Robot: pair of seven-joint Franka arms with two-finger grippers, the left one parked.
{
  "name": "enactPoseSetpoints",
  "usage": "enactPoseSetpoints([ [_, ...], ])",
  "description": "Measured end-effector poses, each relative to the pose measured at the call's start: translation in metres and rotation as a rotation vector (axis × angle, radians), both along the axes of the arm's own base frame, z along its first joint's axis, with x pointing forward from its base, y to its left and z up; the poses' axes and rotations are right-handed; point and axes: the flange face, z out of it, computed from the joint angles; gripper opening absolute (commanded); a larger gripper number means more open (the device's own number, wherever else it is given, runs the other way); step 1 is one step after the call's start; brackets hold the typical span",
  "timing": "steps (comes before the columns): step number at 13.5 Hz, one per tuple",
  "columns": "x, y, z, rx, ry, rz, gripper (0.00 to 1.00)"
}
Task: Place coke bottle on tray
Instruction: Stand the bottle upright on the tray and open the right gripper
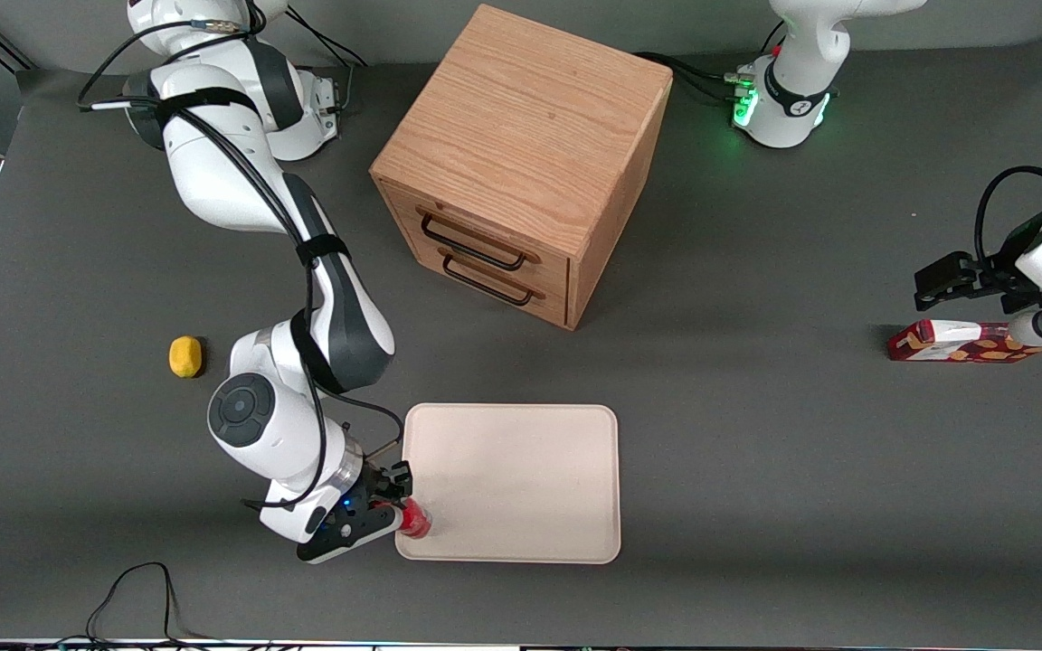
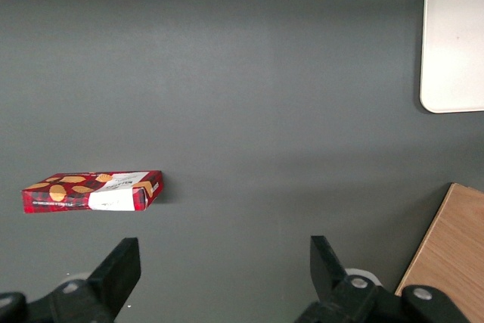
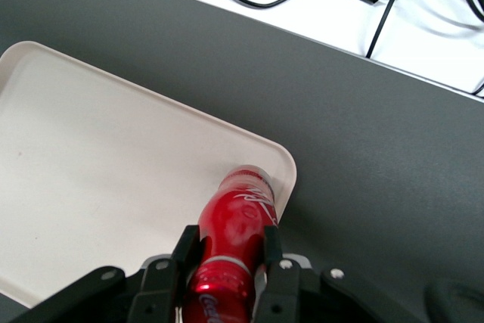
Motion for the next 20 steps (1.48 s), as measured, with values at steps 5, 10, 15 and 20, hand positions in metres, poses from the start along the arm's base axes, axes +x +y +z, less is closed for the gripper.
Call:
enactPoseSetpoints([
  [5, -0.002, 0.006, -0.006, 0.009, 0.010, -0.021, 0.00],
  [10, -0.001, 0.006, -0.017, 0.008, 0.008, -0.030, 0.90],
  [15, 0.003, 0.006, -0.013, 0.025, -0.044, -0.038, 1.00],
  [20, 0.001, 0.013, -0.006, 0.032, -0.062, -0.032, 1.00],
])
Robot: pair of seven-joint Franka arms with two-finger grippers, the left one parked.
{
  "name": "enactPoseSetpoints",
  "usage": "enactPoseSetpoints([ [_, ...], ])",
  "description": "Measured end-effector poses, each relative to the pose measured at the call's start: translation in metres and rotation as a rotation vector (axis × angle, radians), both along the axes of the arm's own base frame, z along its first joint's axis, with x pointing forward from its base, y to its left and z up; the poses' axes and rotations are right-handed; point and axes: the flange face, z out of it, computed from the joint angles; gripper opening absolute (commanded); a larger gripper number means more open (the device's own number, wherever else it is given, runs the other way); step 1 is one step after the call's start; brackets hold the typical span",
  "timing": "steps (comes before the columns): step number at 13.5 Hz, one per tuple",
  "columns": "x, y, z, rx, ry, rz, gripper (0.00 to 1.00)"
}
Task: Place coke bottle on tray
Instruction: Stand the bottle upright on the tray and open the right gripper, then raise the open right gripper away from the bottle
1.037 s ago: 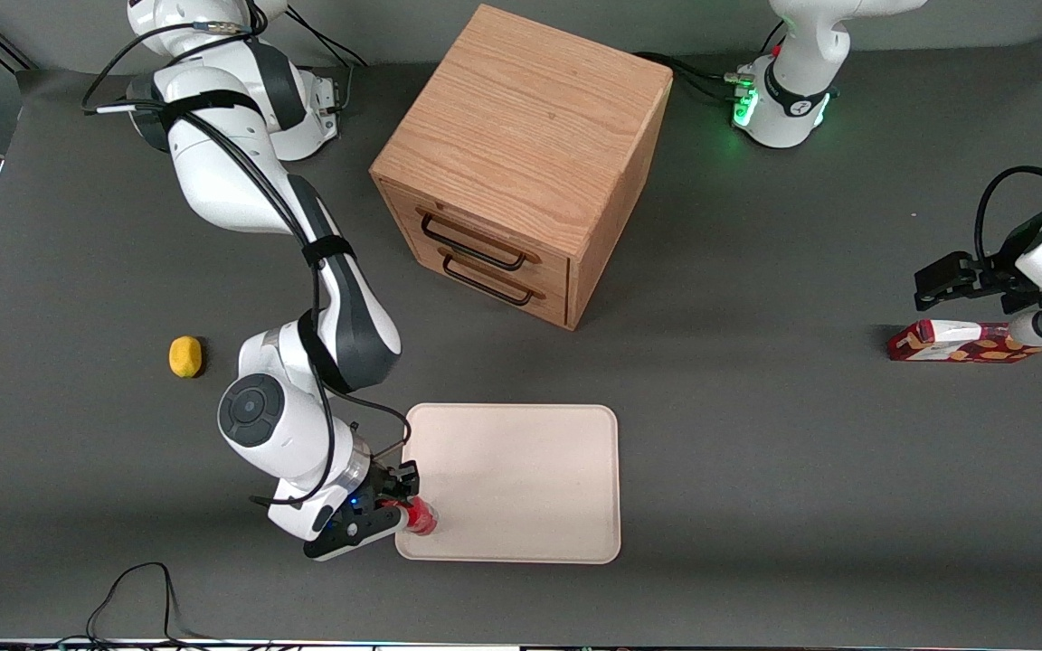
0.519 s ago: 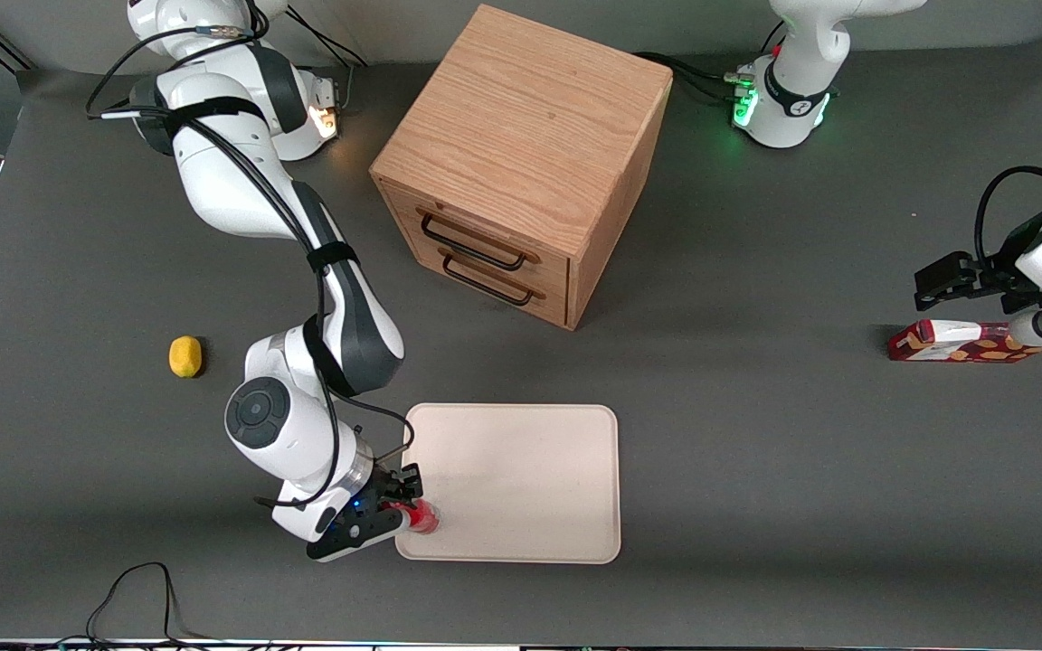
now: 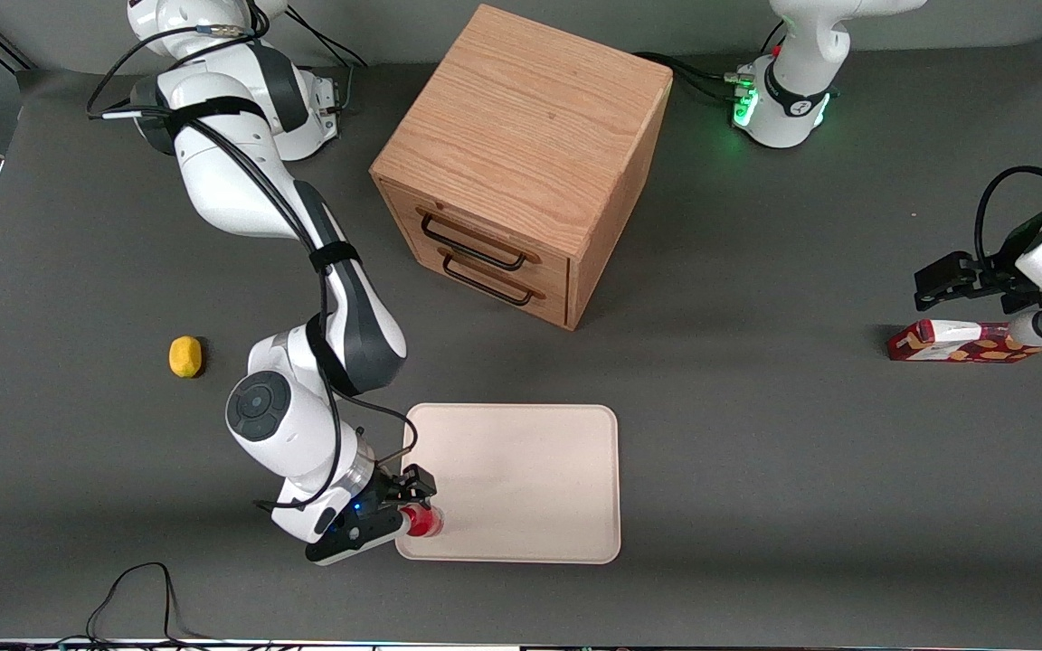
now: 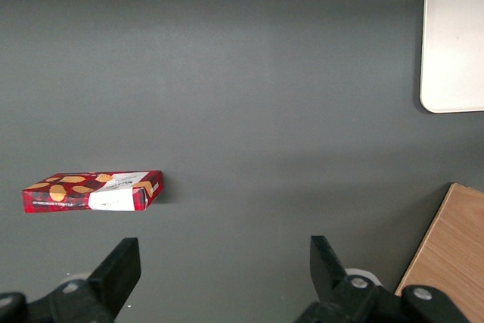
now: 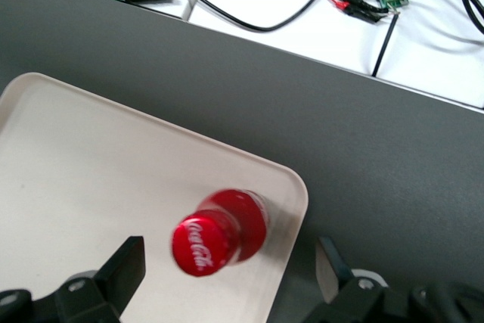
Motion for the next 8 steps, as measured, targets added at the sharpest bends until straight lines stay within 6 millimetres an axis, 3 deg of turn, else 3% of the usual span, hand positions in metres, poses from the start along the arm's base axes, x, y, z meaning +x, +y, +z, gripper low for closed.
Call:
enactPoseSetpoints([
  [2, -0.005, -0.007, 0.021, 0.006, 0.004, -0.015, 1.00],
  [4, -0.019, -0.032, 0.058, 0.015, 0.024, -0.047, 1.00],
  [6, -0.051, -0.068, 0.107, 0.032, 0.053, -0.087, 1.00],
  [8, -0.097, -0.120, 0.149, 0.047, 0.102, -0.140, 1.00],
])
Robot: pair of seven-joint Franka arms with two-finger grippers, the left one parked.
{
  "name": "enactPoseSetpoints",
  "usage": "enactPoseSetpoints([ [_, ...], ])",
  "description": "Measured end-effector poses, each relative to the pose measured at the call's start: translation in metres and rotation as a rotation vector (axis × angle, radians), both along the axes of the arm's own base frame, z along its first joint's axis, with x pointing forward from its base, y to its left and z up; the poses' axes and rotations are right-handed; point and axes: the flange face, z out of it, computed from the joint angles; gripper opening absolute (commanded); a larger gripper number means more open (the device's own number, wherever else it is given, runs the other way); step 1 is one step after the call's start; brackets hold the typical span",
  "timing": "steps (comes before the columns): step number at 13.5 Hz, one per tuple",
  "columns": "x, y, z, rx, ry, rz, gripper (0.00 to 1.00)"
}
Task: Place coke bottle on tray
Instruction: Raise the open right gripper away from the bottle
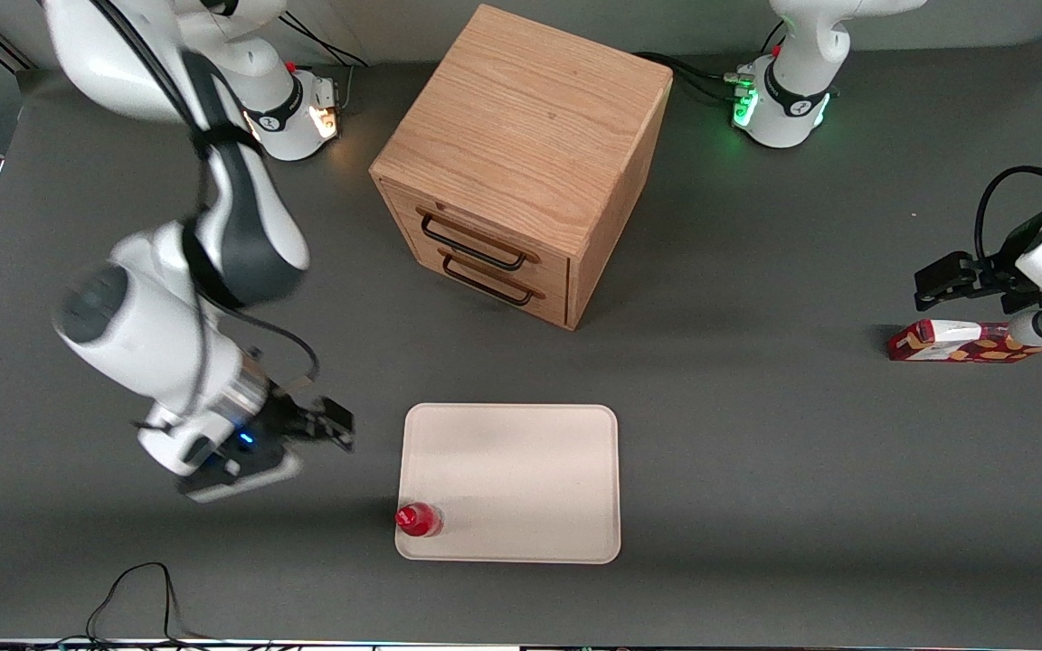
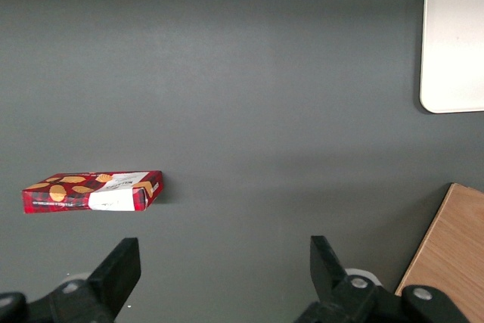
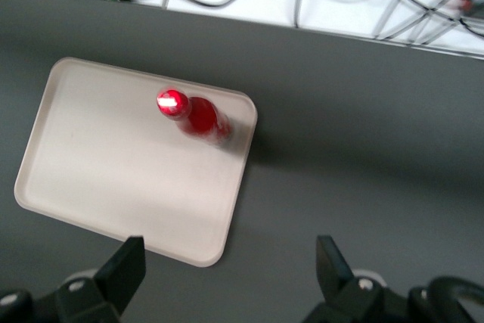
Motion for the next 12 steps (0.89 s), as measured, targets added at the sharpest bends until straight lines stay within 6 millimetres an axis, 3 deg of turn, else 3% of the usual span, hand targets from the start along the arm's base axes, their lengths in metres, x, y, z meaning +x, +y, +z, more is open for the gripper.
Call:
enactPoseSetpoints([
  [3, -0.074, -0.081, 0.051, -0.035, 0.150, -0.054, 1.00],
  [4, -0.093, -0.099, 0.069, -0.065, 0.184, -0.098, 1.00],
  [7, -0.125, -0.115, 0.106, -0.105, 0.237, -0.239, 1.00],
  [12, -0.130, -0.118, 0.116, -0.121, 0.248, -0.260, 1.00],
])
